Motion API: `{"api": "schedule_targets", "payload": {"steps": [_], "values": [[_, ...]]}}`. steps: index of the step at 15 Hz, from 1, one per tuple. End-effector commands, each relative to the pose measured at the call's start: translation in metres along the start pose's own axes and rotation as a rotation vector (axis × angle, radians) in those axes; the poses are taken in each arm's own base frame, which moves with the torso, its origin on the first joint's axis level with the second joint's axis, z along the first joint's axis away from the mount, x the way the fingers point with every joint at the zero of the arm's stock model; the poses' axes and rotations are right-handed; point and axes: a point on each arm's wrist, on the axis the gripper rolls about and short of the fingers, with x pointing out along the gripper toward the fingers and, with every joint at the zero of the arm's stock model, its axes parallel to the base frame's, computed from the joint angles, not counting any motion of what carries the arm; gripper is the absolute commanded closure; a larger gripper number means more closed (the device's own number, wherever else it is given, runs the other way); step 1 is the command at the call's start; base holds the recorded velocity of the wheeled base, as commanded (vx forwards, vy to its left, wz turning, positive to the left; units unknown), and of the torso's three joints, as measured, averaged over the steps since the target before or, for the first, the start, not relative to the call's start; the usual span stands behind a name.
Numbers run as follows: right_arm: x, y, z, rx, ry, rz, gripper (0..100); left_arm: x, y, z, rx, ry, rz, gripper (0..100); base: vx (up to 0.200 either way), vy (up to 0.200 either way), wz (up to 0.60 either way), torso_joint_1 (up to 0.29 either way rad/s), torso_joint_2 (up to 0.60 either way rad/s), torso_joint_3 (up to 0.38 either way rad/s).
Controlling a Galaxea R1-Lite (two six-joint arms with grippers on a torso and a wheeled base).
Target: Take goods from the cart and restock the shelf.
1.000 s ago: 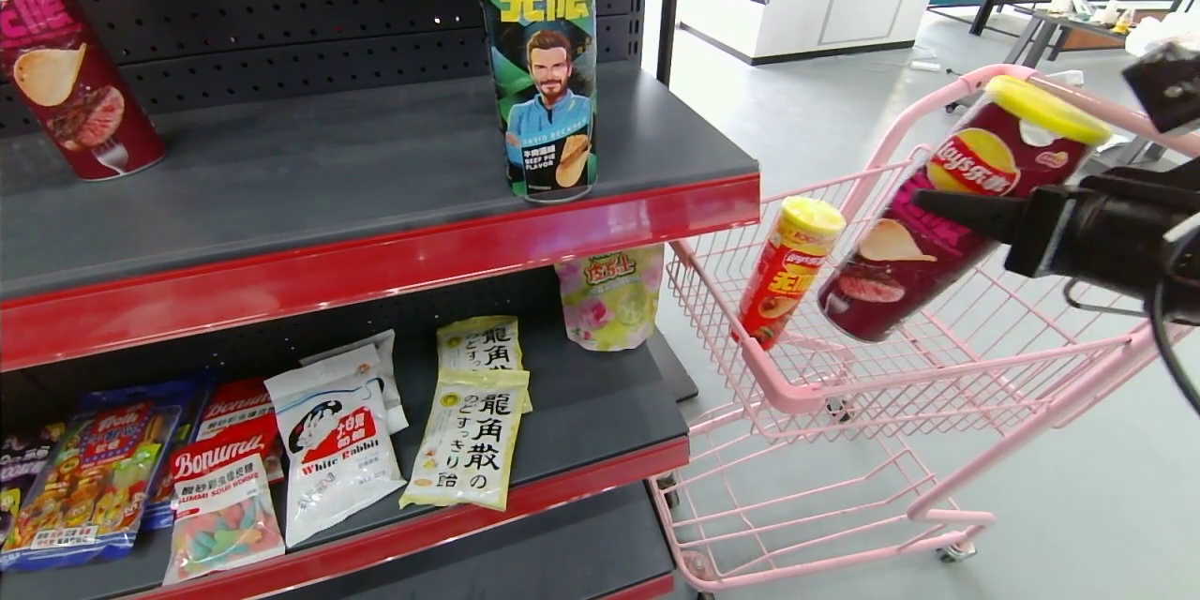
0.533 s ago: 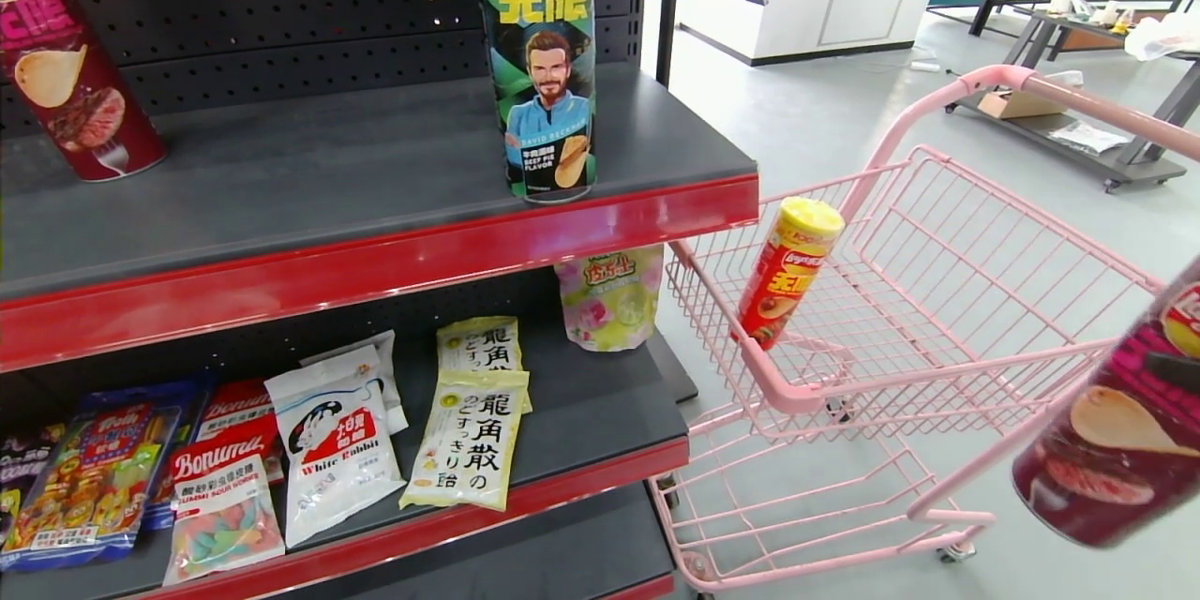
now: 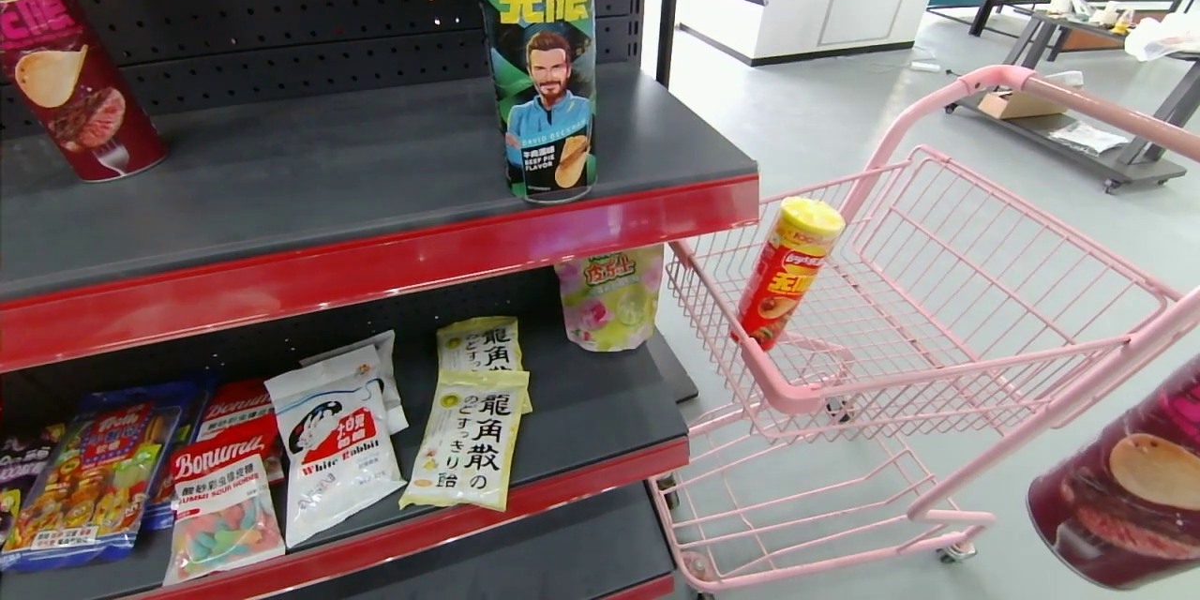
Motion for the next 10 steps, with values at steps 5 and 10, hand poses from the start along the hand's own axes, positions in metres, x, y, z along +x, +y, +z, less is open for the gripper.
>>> {"api": "schedule_targets", "payload": {"steps": [5, 10], "values": [[0.017, 0.002, -0.002, -0.027, 0.057, 0.075, 100, 0.0, 0.0, 0.0, 0.0, 0.002, 0.001, 0, 0.0, 0.0, 0.0, 0.082, -0.33, -0.232], [0.026, 0.002, -0.003, -0.022, 0.094, 0.075, 100, 0.001, 0.0, 0.0, -0.002, 0.008, -0.001, 0, 0.0, 0.0, 0.0, 0.164, -0.51, -0.354]]}}
